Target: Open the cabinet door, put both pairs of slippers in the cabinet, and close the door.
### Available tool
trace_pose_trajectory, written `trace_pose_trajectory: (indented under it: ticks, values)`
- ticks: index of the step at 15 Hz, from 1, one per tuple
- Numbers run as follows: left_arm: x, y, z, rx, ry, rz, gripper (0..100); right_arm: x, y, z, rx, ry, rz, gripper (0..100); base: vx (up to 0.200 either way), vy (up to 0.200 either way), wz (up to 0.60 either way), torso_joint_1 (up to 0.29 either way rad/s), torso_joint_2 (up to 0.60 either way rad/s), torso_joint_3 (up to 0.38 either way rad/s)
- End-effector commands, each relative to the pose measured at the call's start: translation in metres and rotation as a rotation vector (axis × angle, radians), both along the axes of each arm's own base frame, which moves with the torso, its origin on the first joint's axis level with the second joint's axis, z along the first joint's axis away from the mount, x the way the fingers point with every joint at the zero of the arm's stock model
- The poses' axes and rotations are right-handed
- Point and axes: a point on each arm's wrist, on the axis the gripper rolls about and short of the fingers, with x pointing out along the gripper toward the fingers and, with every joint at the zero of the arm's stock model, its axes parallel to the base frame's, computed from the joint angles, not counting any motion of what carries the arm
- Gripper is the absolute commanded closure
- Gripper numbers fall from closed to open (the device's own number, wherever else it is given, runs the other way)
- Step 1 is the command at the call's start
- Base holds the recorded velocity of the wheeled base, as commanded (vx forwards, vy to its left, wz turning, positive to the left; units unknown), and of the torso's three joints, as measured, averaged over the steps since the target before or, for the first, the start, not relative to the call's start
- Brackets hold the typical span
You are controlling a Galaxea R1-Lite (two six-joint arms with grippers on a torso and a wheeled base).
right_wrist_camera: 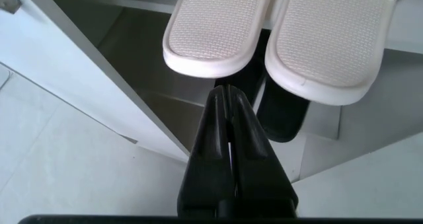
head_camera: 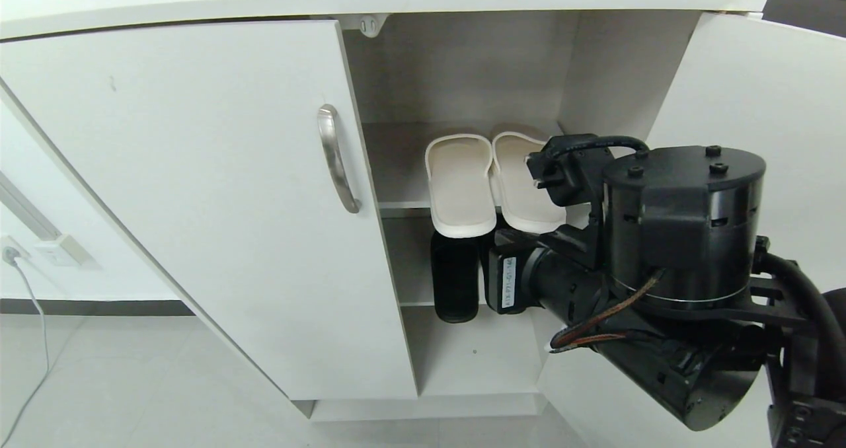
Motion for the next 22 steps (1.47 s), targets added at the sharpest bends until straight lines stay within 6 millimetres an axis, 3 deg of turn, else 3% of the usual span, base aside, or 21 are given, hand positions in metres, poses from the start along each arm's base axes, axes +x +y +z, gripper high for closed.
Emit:
trace_pose_trajectory:
  ticks: [1,15,22]
  values:
    - [0.000,0.000,0.000,0.000,0.000,0.001,100,0.000,0.001,-0.001,-0.004,0.002,0.000,100,-0.200,0.000,0.00,0.007,0.01,-0.002]
    - [0.000,0.000,0.000,0.000,0.000,0.001,100,0.000,0.000,-0.010,-0.031,0.017,0.003,100,-0.200,0.000,0.00,0.002,0.00,0.002]
    - [0.000,0.000,0.000,-0.003,0.000,0.001,100,0.003,-0.005,-0.026,-0.069,0.038,0.002,100,0.000,0.000,0.00,0.000,0.00,0.000]
